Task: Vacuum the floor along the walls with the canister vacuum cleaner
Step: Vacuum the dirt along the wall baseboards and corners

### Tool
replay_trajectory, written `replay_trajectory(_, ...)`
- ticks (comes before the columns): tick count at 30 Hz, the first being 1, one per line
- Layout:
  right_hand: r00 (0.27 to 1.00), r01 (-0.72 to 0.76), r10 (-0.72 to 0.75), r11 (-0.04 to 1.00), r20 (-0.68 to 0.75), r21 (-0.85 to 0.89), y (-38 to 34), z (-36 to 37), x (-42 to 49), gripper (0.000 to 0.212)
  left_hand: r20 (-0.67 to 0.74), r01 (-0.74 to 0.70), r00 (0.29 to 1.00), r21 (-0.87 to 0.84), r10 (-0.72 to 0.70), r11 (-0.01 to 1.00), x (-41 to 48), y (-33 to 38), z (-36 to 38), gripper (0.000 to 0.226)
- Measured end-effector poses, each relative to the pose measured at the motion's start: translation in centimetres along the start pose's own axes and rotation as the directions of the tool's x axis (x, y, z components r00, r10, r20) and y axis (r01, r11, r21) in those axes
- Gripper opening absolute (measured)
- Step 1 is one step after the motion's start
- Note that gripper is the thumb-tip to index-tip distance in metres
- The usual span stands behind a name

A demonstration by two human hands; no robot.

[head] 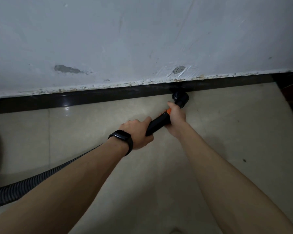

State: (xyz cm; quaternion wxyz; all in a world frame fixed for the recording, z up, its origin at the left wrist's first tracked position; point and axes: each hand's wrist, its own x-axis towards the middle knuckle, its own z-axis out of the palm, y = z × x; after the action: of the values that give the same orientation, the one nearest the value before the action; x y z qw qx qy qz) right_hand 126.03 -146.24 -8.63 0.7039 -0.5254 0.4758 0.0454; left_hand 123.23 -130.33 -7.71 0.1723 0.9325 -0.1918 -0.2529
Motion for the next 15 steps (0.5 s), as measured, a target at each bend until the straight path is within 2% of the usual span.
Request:
replay_trajectory(8, 0.999, -0.013, 0.015, 0.999, 0.043, -0.047, 2.7, 2.7, -2.5, 0.020, 0.006, 0.016, 1.000, -0.054, -0.016, 0.998, -3.3, -3.6, 0.1, 0.020)
replay_trajectory(15, 0.996, -0.021, 0.022, 1.000, 0.083, -0.013, 5.7, 5.9, -4.7, 0.020, 0.021, 0.049, 0.999, -0.036, -0.048, 0.998, -6.4, -7.4, -0.5, 0.021)
